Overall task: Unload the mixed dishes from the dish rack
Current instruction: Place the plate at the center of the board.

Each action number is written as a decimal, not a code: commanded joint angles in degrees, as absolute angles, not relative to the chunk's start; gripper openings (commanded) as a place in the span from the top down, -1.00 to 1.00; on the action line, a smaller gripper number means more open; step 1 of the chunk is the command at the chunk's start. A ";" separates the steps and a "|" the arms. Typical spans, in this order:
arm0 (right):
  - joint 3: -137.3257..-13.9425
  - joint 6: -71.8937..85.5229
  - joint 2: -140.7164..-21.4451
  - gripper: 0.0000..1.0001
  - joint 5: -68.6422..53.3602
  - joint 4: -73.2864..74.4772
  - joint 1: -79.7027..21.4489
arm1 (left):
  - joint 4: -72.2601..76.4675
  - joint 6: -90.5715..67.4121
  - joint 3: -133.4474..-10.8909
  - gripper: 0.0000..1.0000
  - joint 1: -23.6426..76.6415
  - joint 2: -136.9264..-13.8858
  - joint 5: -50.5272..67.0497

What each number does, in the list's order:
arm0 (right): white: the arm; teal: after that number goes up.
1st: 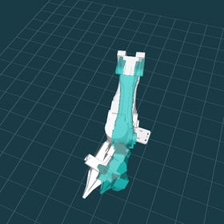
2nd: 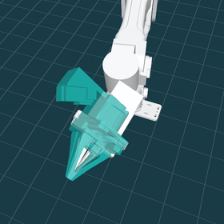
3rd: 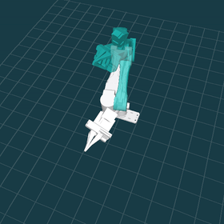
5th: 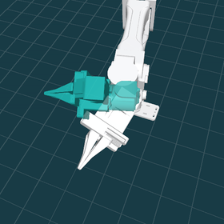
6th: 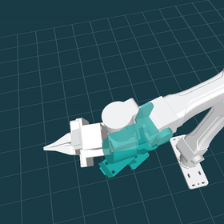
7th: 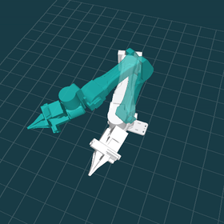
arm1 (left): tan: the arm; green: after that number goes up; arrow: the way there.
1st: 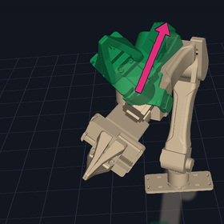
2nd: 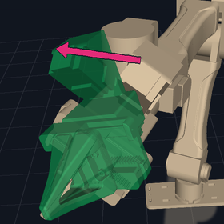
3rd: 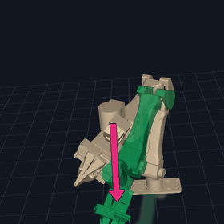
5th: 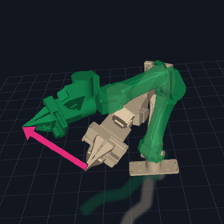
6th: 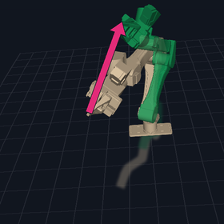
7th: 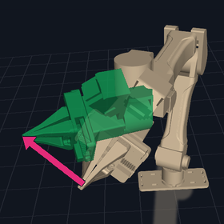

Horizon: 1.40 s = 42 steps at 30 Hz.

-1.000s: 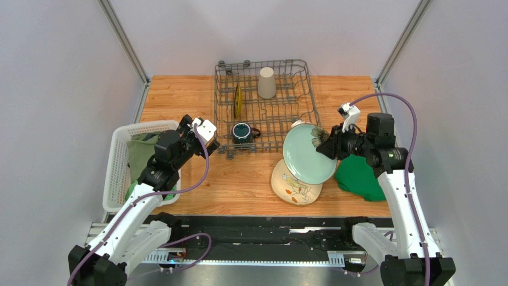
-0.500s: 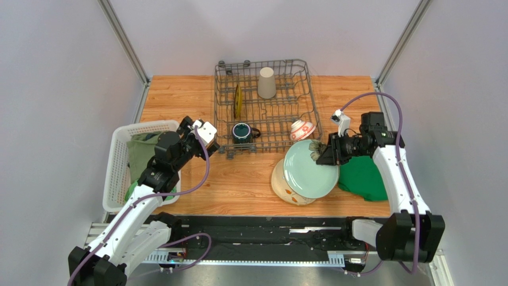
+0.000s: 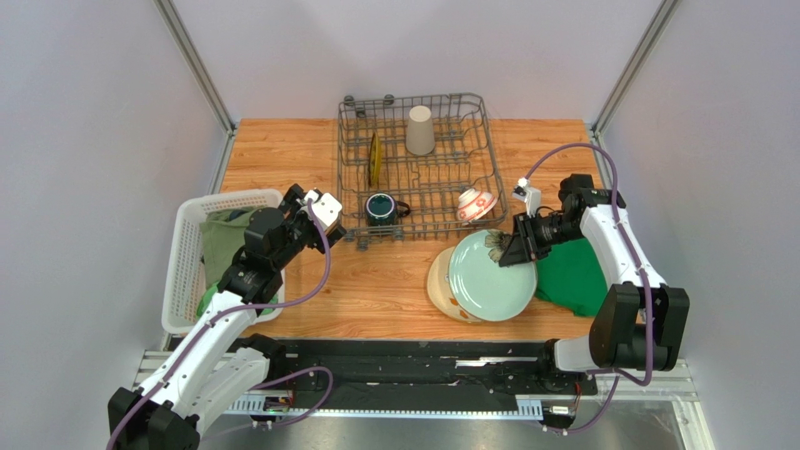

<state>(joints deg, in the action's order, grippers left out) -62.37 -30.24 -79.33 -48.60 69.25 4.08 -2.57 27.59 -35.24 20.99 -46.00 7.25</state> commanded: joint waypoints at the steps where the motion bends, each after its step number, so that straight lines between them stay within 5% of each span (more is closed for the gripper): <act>1: -63.72 -29.19 -80.15 1.00 -54.58 68.30 4.39 | -2.29 28.74 -35.24 -0.90 20.83 -45.26 8.26; 29: -60.29 -18.99 -87.27 0.98 -46.41 56.60 4.39 | -2.02 28.83 -34.54 -0.91 20.83 -44.74 8.70; 42: -59.94 -17.84 -87.10 0.61 -43.42 55.46 4.22 | -2.37 29.18 -34.89 -0.90 20.92 -44.65 8.79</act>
